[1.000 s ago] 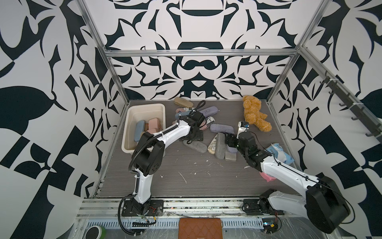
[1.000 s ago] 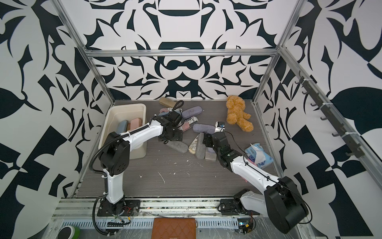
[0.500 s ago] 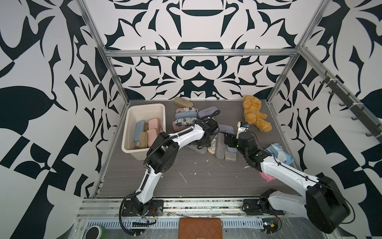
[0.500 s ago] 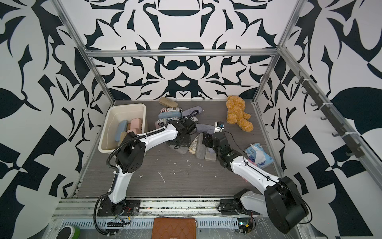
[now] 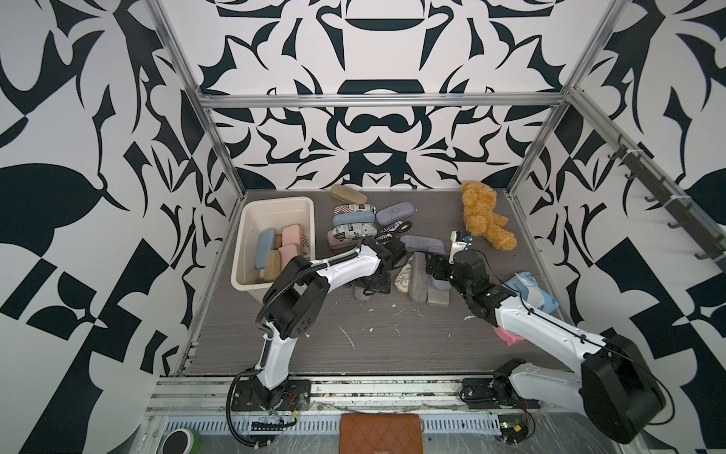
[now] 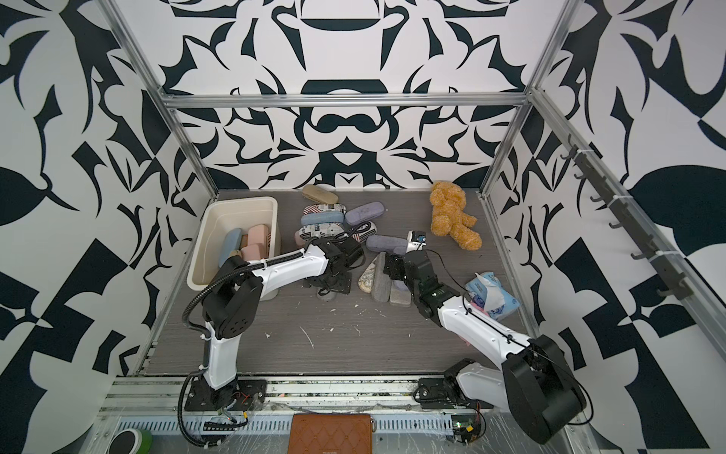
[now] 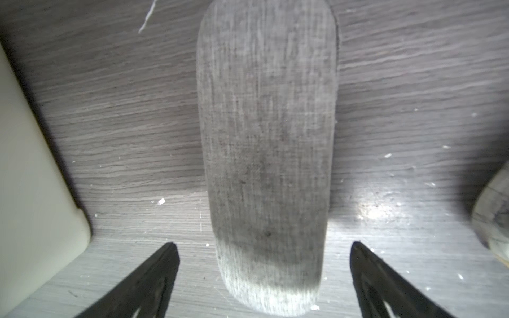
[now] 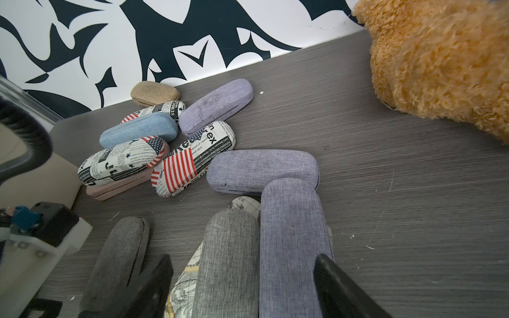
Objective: Put the glasses cases into the storage boxes
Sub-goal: Adjust the glasses case at the center of the board, then pick up the glasses case at the center of the board.
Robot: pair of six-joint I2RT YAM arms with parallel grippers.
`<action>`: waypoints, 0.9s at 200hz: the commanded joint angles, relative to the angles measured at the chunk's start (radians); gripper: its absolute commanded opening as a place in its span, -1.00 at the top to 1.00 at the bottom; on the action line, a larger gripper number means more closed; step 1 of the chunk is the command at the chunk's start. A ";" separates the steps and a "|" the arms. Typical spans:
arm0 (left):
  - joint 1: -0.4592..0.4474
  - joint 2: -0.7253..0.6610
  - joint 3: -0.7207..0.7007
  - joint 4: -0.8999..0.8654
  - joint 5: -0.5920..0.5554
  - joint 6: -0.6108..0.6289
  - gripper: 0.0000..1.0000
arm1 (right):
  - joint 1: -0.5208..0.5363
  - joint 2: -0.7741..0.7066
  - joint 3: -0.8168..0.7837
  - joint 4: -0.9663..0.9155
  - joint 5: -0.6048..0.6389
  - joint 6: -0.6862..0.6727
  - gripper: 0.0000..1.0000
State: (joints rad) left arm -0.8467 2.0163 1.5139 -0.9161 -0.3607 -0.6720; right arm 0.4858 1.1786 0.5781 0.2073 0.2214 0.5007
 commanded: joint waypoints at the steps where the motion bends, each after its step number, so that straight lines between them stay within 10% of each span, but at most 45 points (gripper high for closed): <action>1: 0.005 -0.024 0.021 -0.019 0.004 0.035 -0.99 | 0.000 -0.032 -0.011 0.026 0.018 -0.006 -0.69; 100: 0.119 0.091 0.066 0.045 0.152 0.115 -0.98 | 0.000 -0.019 -0.007 0.025 0.021 -0.010 -0.65; 180: 0.119 -0.004 0.006 0.082 0.151 0.094 -0.36 | -0.001 -0.020 -0.012 0.030 0.028 -0.009 -0.54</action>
State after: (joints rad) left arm -0.7284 2.0968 1.5490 -0.8219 -0.1989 -0.5671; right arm 0.4858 1.1786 0.5781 0.2070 0.2298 0.4969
